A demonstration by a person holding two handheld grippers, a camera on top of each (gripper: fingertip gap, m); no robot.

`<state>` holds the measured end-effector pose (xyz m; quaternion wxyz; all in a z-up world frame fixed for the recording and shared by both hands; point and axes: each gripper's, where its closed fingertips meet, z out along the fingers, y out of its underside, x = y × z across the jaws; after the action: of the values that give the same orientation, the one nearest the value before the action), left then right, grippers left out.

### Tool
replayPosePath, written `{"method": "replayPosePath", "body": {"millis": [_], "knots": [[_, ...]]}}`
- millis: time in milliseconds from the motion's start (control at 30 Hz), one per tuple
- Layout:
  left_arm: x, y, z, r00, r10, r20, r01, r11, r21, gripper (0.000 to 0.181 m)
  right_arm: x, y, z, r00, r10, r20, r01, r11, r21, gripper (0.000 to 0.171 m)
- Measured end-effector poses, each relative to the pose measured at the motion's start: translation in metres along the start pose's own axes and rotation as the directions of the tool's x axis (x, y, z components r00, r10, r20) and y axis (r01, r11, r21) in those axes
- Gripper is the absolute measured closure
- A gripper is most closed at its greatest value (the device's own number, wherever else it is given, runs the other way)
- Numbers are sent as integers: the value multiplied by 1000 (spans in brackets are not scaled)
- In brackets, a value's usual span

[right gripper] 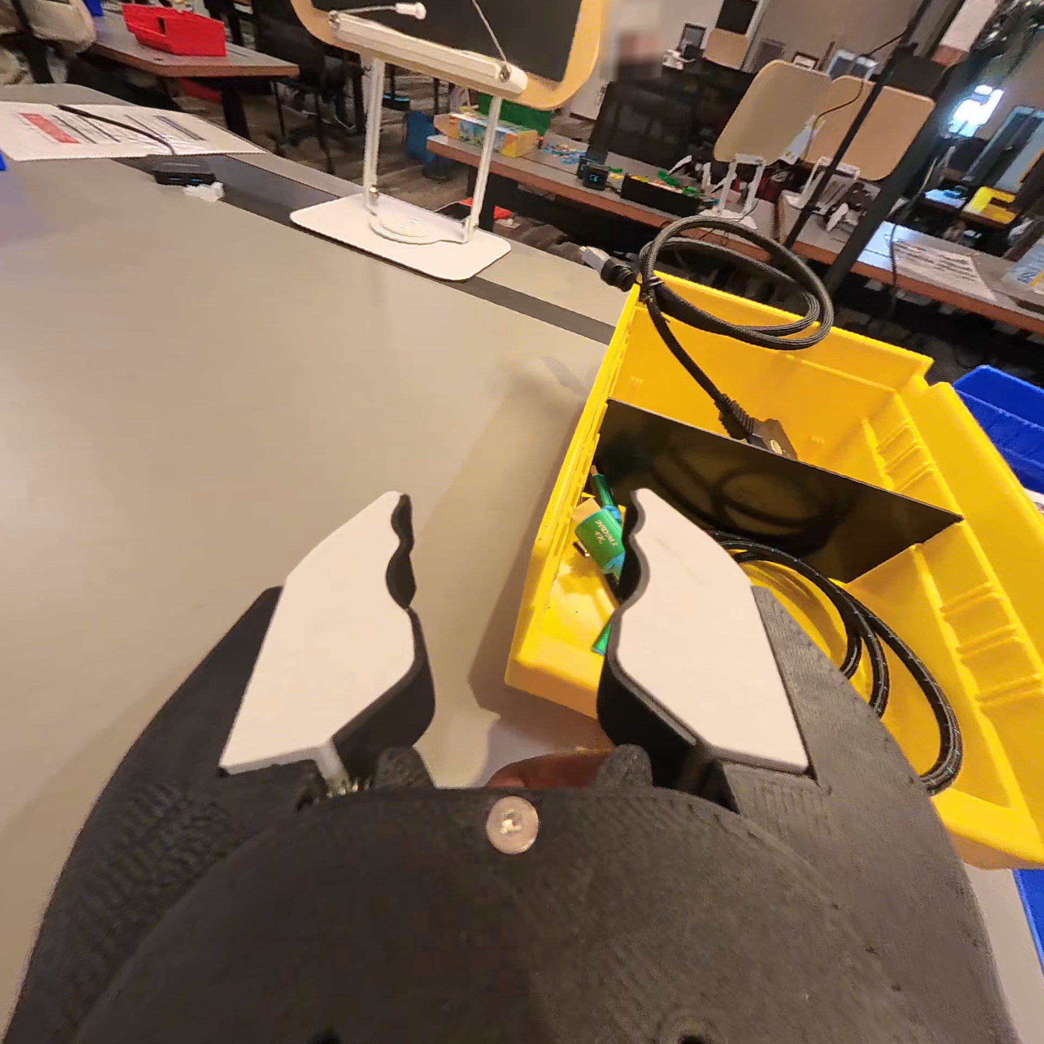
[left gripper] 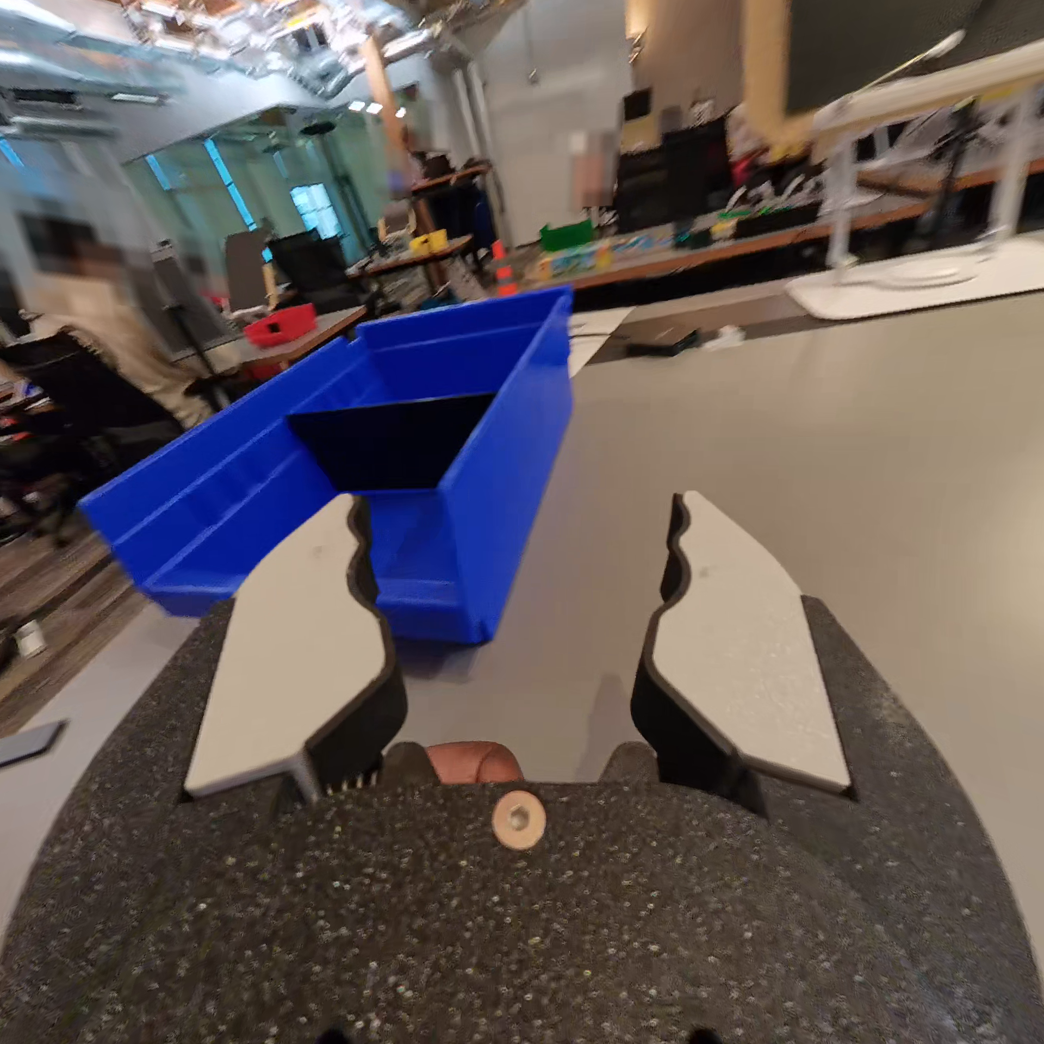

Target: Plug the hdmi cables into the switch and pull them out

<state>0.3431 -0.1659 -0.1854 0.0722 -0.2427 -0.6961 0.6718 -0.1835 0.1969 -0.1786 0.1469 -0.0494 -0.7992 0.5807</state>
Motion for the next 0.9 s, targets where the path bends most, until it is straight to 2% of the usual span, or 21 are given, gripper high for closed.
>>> {"method": "replayPosePath", "body": {"millis": [67,233,367,467,633,733,900], "knots": [[-13,7,8,1000,10,16,-10,999,-37,82,1,3,6,1000,6,-11,-6,1000,-16,98],[-14,20,37,994,-6,-111,-8,992,-122,110,1,14,23,1000,23,-20,-24,997,-68,100],[-9,31,56,985,0,-171,-33,980,-194,125,-2,22,37,998,50,-38,-52,996,-65,105],[-13,30,58,986,-14,-164,-17,982,-188,130,0,25,44,996,4,-85,-11,997,-81,109],[-17,19,57,972,-91,-218,65,990,-122,169,7,29,49,984,-63,-168,43,992,-121,116],[-12,16,56,965,-83,-249,59,993,-105,178,9,26,48,981,-50,-185,32,994,-102,122],[-12,16,52,963,-84,-258,58,993,-105,179,15,15,37,972,-60,-225,49,997,-56,137]]}}
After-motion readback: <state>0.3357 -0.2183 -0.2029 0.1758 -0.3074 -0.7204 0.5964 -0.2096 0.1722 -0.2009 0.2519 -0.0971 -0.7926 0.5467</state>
